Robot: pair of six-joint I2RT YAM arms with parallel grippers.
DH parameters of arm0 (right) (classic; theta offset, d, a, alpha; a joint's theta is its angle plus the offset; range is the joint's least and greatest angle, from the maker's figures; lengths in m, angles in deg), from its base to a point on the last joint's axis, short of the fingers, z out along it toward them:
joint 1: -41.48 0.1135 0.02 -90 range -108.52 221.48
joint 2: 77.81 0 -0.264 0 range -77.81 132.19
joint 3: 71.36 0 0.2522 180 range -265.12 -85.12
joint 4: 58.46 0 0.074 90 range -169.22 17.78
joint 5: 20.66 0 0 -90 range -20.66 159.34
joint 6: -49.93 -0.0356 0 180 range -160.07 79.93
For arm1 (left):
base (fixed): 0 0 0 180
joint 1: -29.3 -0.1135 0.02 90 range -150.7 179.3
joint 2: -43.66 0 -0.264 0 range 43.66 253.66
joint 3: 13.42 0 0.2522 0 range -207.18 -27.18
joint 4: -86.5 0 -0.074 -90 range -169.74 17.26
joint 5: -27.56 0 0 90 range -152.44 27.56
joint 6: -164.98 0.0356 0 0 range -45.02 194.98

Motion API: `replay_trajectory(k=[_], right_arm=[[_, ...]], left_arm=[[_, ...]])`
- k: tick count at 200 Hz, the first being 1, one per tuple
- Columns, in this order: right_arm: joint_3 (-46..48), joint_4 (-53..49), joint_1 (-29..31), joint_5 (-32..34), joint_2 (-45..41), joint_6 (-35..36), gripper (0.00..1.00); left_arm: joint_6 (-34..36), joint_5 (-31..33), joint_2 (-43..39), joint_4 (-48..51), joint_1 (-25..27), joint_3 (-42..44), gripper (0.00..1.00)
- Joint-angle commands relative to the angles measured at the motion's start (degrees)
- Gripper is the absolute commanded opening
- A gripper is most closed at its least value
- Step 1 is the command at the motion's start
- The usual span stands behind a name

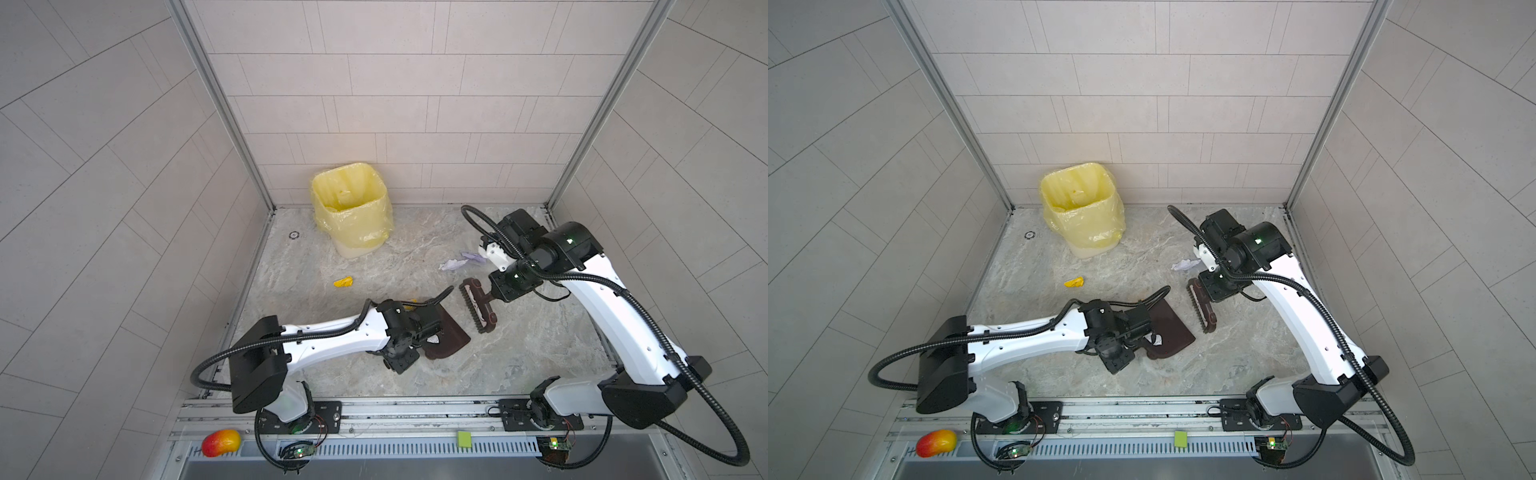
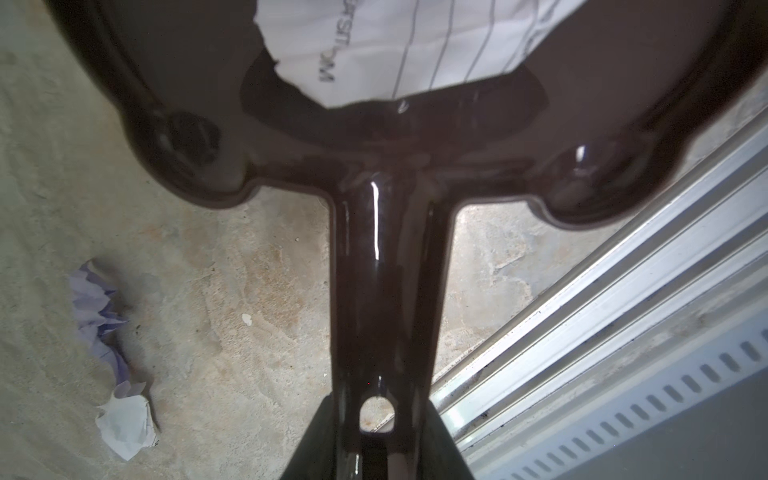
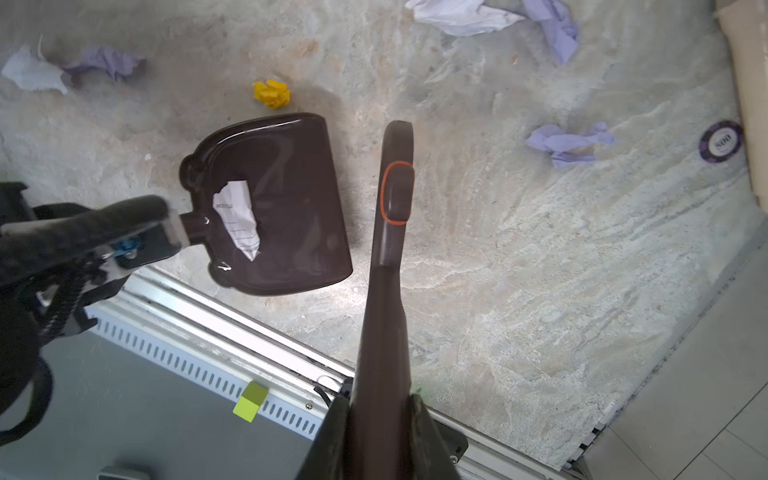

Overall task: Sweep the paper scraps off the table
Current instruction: 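Lift the dustpan with the left gripper and carry it toward the yellow bin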

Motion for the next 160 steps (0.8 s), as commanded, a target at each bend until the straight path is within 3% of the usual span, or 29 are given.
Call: replay_trajectory(k=[1, 83, 137, 160], right_arm=[[2.3, 2.8, -3.5, -0.8, -2.9, 0.2, 0.0], [9.6, 9.1, -7.5, -7.3, -5.1, 0.8, 0.0], [10.3, 10.1, -8.3, -10.4, -4.7, 1.8, 0.0], [10.9, 10.6, -8.5, -11.2, -4.7, 2.1, 0.0]], left_arm=[[-2.8, 3.3, -3.1, 3.5, -0.3, -2.6, 0.0], [-9.6, 11.0, -5.2, 25.7, -3.0, -21.8, 0.0], [-8.4, 14.1, -6.1, 35.3, -11.0, -33.0, 0.0], [-6.7, 15.1, -6.5, 37.7, -16.8, -36.6, 0.0]])
